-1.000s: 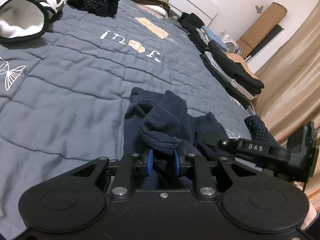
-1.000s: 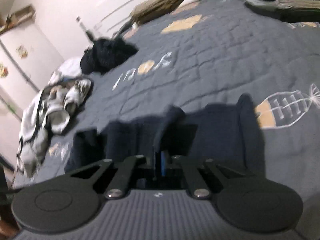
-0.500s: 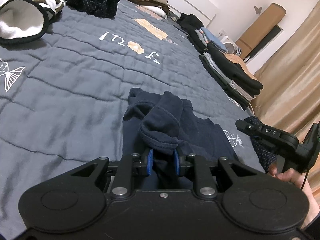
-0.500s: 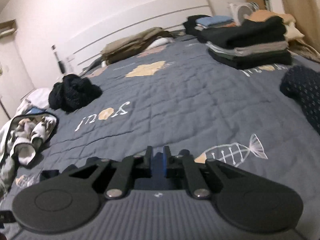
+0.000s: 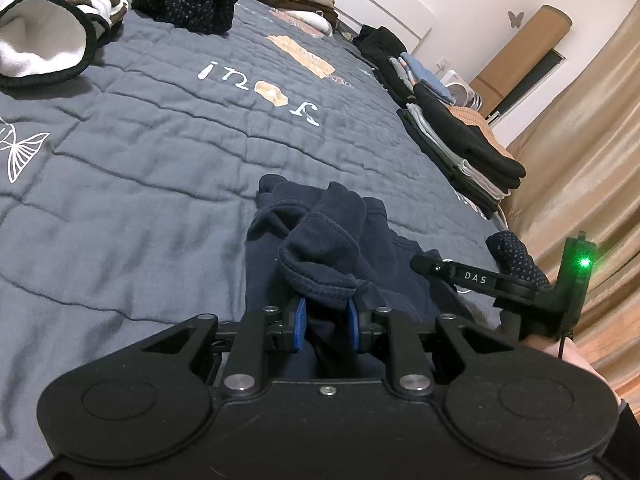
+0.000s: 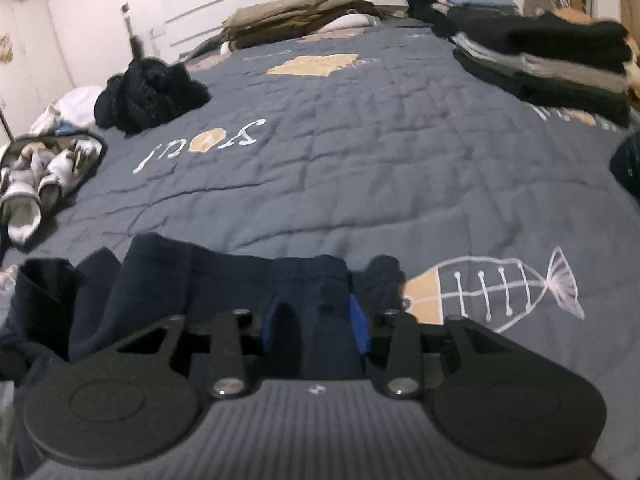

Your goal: Fold clothes

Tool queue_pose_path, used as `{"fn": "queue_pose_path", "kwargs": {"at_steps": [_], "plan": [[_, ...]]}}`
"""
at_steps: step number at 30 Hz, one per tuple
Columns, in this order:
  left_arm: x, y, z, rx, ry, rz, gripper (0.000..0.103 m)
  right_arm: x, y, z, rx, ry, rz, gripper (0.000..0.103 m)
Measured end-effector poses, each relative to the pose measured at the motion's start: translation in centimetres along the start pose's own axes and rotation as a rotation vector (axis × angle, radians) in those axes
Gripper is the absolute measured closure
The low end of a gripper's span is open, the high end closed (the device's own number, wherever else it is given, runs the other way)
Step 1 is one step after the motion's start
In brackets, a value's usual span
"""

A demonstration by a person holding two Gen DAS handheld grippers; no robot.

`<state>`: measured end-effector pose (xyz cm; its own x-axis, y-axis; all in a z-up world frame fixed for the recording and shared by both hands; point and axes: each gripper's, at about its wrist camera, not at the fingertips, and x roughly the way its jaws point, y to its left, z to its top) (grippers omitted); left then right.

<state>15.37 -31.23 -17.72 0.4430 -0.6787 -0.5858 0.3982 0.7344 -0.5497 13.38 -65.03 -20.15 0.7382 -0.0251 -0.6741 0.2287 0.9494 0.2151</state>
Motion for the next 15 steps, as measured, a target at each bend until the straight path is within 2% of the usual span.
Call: {"fn": "queue_pose_path", "kwargs": {"at_steps": [1, 3, 5, 9, 12, 15], "plan": [[0.0, 0.0, 0.0, -0.001, 0.001, -0.001, 0.081, -0.2, -0.4, 0.0, 0.033, -0.007, -0.004, 0.092], [0.0, 0.1, 0.0, -0.001, 0.000, -0.004, 0.081, -0.6, -1.4, 0.4, 0.118, -0.001, 0.047, 0.101], [-0.1, 0.1, 0.0, -0.002, -0.005, -0.008, 0.081, -1.6, -1.8, 0.9, 0.172, -0.039, 0.069, 0.102], [-0.6, -0.2, 0.1, -0.004, -0.037, -0.029, 0.081, -3.7, -2.5, 1.7, 0.195, -0.115, 0.048, 0.102], [-0.9, -0.7, 0.1, 0.013, -0.055, -0.047, 0.079, -3.1, -2.7, 1.4, 0.155, -0.099, 0.008, 0.102], [-1.2, -1.1, 0.1, 0.026, -0.065, -0.050, 0.075, -3.7, -1.7, 1.5, 0.099, -0.073, 0.088, 0.098]]}}
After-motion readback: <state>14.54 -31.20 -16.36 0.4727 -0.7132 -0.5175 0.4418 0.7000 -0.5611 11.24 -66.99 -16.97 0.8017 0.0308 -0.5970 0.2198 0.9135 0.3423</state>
